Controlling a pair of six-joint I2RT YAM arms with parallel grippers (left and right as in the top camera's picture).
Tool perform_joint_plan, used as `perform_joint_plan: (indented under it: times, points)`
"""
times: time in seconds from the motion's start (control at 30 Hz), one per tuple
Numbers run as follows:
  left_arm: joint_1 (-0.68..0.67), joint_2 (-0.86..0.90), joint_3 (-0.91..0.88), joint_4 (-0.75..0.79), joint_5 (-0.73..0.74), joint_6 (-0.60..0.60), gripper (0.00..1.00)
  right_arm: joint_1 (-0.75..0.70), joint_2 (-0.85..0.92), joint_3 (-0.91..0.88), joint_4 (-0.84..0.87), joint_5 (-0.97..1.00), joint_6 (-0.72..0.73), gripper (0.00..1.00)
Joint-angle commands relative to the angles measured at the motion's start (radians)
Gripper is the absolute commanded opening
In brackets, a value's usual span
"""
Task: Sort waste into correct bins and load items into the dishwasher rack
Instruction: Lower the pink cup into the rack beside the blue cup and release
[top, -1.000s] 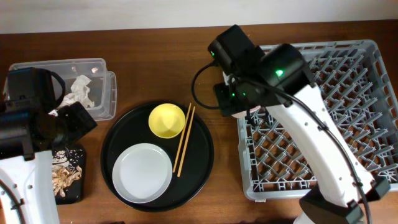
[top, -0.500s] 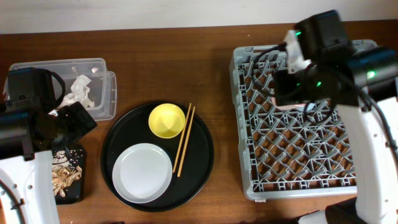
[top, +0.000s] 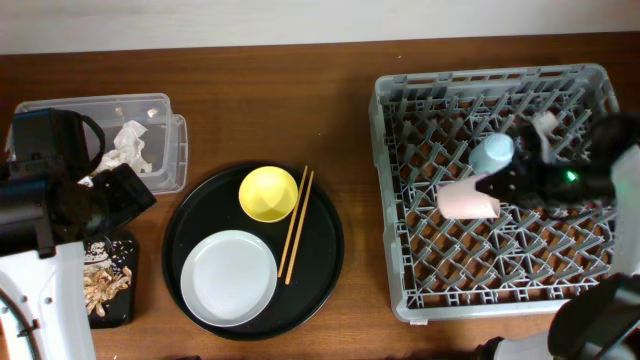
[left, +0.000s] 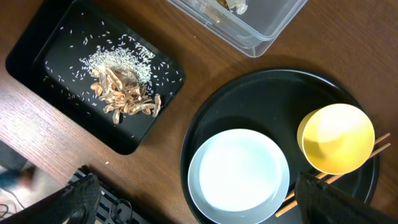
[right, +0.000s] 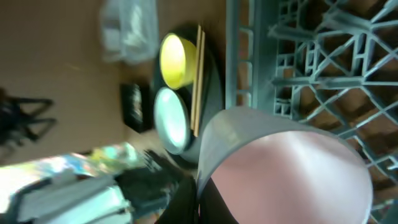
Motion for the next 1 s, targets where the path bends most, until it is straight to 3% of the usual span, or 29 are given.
perform_joint_plan:
  times: [0.0,0.37,0.97]
  points:
    - [0.006,-0.013,0.011,-0.001,0.003,-0.009,0.99,-0.076,0.05,-0.075,0.03,-0.156,-0.117,0.04]
    - [0.006,-0.013,0.011,-0.001,0.003,-0.009,0.99,-0.127,0.286,-0.087,0.049,-0.217,-0.158,0.04]
    - [0.006,-0.013,0.011,-0.001,0.003,-0.009,0.99,-0.249,0.29,-0.088,-0.001,-0.149,-0.158,0.04]
